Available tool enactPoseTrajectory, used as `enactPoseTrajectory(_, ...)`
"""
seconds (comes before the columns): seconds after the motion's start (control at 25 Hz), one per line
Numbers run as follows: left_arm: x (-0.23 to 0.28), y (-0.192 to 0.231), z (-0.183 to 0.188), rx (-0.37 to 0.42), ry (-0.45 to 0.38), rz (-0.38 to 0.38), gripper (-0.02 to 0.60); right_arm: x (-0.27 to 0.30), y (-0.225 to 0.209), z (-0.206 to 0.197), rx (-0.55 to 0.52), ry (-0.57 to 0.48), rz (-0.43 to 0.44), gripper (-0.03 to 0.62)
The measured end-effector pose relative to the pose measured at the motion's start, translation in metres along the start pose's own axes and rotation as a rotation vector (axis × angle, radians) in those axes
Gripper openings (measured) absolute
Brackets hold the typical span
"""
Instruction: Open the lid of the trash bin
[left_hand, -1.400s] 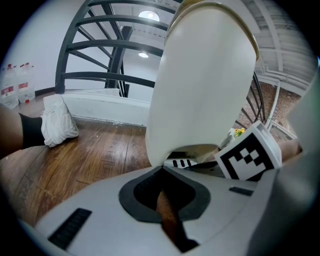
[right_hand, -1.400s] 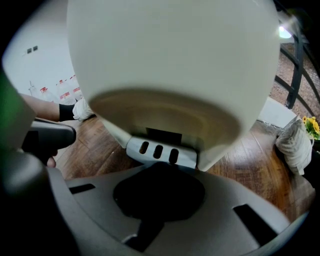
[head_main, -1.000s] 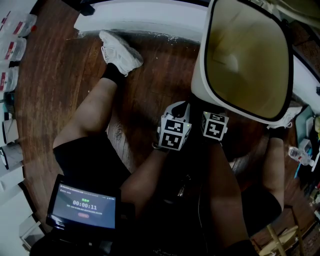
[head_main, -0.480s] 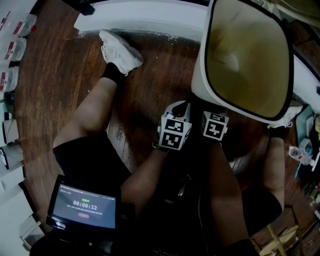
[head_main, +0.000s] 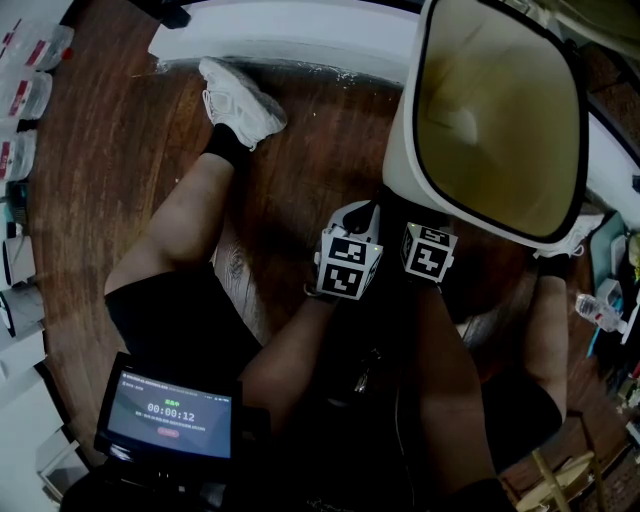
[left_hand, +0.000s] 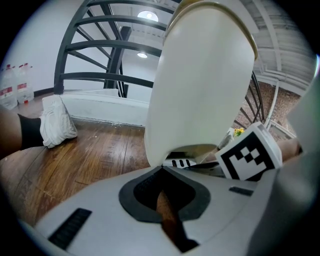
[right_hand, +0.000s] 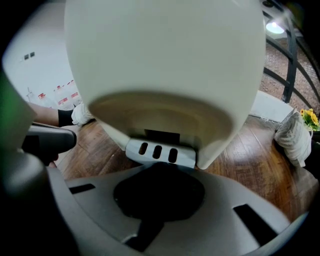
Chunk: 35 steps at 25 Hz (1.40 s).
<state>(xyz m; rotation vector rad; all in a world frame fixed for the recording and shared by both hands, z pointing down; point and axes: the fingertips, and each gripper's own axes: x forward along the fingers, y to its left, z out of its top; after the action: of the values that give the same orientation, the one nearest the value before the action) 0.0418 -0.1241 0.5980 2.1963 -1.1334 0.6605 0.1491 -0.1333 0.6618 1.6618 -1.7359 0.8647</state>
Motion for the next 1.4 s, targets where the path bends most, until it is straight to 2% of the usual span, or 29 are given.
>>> enactPoseTrajectory(0.56,0.0006,0.0005,0.0022,-0.007,-0.011,0.001,-0.002,-0.0016,-0.0027,0.0007,0.026,-0.034,-0.007,0.005)
enactPoseTrajectory(0.76,0.0004,0.0002,0.0023,-0.009,-0.017,-0.004,-0.002,-0.0027,-0.0021,-0.0004,0.040,-0.015,-0.003,0.005)
enactPoseTrajectory(1.4,0.0016,-0.0039,0.0016,-0.014,-0.015,-0.018,-0.002,-0.0073,-0.0022,0.0050,0.008,-0.045,-0.022,0.005)
